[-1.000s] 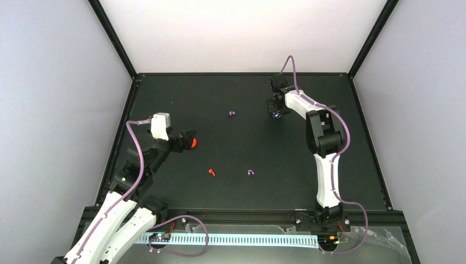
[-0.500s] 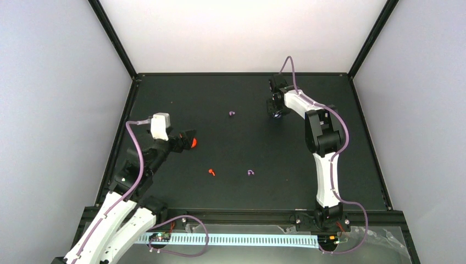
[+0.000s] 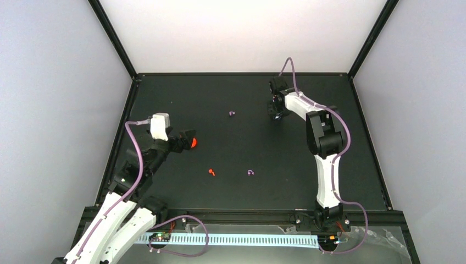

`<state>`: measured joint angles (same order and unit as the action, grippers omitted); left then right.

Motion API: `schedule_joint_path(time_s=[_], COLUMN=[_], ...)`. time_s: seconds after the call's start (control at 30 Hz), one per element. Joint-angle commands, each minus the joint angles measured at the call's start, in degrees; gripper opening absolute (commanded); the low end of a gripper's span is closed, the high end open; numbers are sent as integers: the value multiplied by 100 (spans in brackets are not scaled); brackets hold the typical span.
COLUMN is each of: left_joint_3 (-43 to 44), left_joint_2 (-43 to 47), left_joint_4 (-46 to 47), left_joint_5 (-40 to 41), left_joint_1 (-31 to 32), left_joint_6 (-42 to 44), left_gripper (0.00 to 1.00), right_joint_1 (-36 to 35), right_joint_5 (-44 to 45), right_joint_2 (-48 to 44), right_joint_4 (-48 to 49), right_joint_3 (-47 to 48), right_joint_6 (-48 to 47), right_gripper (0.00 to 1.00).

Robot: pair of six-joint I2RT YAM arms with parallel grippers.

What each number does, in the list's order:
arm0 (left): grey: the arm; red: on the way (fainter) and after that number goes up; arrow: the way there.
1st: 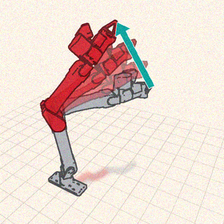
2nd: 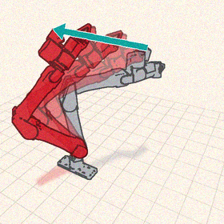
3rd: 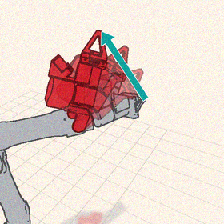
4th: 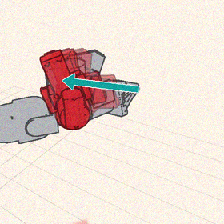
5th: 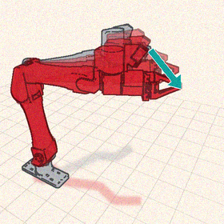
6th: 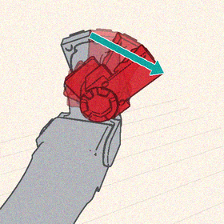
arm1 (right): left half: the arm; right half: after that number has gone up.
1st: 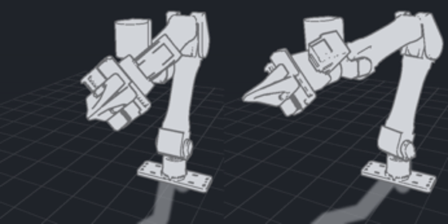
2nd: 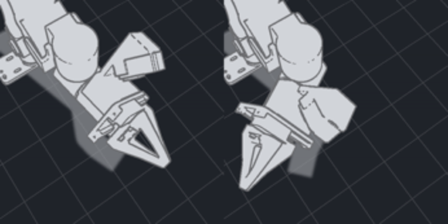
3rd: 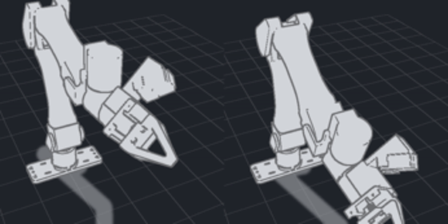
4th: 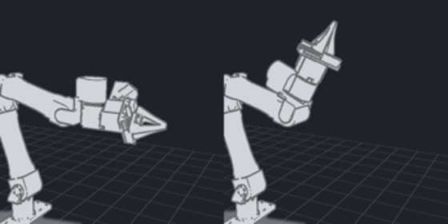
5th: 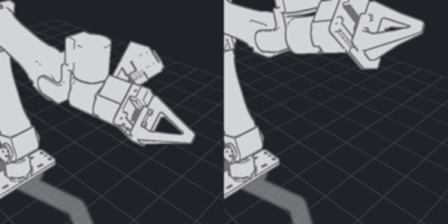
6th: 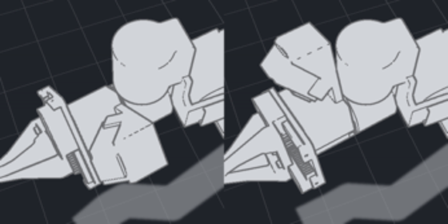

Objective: Insert the wireless bluetooth earbuds into the charging case
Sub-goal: Pick up the charging case at the center of the board.

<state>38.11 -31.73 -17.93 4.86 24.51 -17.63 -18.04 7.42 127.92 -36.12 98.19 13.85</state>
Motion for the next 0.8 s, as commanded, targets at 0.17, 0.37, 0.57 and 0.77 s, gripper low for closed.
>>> schedule_joint_path(time_s=[0.17,0.37,0.57,0.77], left_joint_3=[3,-22,106,522], left_joint_2=[149,226,183,-24], left_joint_4=[79,143,119,-42], left_joint_5=[-68,-199,-900,-2405], left_joint_1=[45,52,115,172], left_joint_6=[7,-16,-36,-444], left_gripper=[99,99,99,99], right_joint_1=[-160,-1072,-2506,-4101], right_joint_5=[63,533,1257,1751], right_joint_2=[-2014,-3646,-5176,-6473], right_joint_4=[801,925,669,230], right_joint_3=[-1654,-2406,-3104,-3854], right_joint_6=[19,-422,-1080,-1645], right_gripper=[29,12,1,1])
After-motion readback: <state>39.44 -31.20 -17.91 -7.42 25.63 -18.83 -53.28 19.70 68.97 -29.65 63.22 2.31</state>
